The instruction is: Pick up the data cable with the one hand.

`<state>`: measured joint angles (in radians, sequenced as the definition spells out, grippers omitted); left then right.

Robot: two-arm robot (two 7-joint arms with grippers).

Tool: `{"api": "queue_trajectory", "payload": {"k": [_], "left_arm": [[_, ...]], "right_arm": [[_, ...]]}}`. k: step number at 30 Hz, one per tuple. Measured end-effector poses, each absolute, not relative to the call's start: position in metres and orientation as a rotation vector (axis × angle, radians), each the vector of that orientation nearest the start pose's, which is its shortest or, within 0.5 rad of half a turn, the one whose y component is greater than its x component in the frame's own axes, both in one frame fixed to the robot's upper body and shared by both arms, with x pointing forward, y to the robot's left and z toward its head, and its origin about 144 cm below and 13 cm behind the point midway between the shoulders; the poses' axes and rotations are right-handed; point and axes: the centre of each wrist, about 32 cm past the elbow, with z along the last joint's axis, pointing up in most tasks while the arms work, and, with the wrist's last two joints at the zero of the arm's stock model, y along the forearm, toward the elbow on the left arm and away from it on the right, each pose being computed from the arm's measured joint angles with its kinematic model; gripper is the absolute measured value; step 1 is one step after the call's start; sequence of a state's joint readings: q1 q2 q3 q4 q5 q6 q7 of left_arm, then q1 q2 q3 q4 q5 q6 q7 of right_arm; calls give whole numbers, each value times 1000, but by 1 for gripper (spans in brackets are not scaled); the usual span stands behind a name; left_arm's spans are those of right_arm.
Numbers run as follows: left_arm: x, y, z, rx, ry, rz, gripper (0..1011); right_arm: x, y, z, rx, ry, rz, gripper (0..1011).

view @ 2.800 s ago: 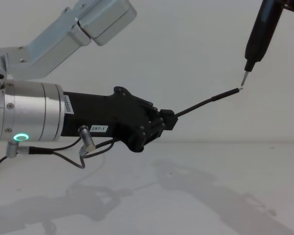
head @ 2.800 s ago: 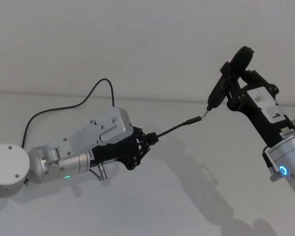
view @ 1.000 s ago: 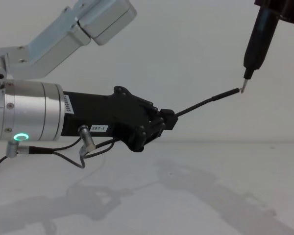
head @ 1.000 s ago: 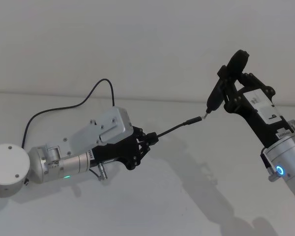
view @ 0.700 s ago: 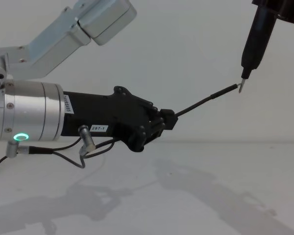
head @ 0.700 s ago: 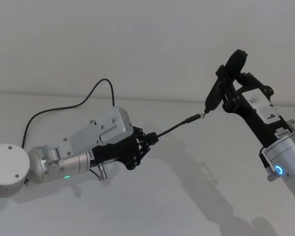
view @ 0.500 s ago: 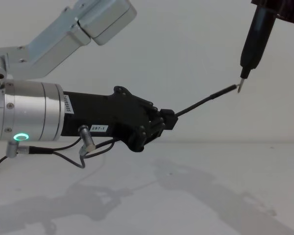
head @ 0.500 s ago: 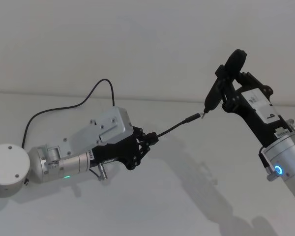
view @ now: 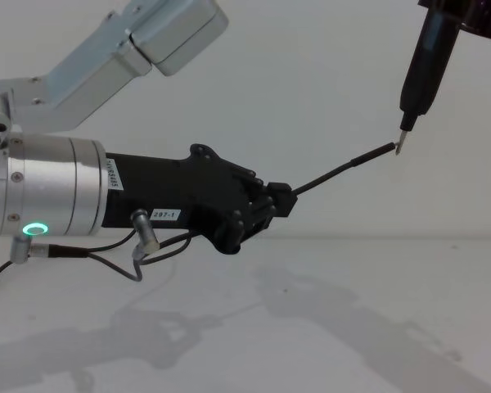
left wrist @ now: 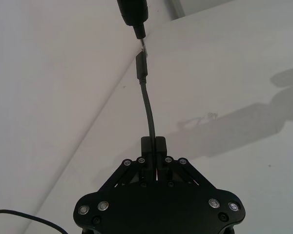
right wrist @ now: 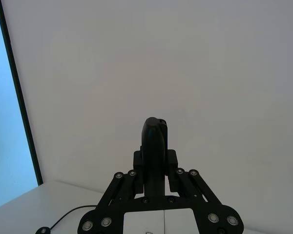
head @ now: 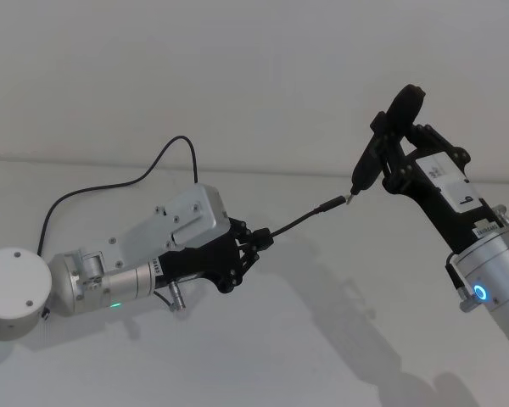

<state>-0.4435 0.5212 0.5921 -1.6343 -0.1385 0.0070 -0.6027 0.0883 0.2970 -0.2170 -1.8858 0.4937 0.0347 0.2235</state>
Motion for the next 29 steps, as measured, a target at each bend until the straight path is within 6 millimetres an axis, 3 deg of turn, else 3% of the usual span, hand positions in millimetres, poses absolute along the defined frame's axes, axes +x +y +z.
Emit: {"api": "queue_trajectory", "payload": {"k": [29], "left_arm": [[520, 207, 1257, 287, -473, 452, 48]], "right_arm": [[457, -220, 1258, 339, -76, -999, 268]]}}
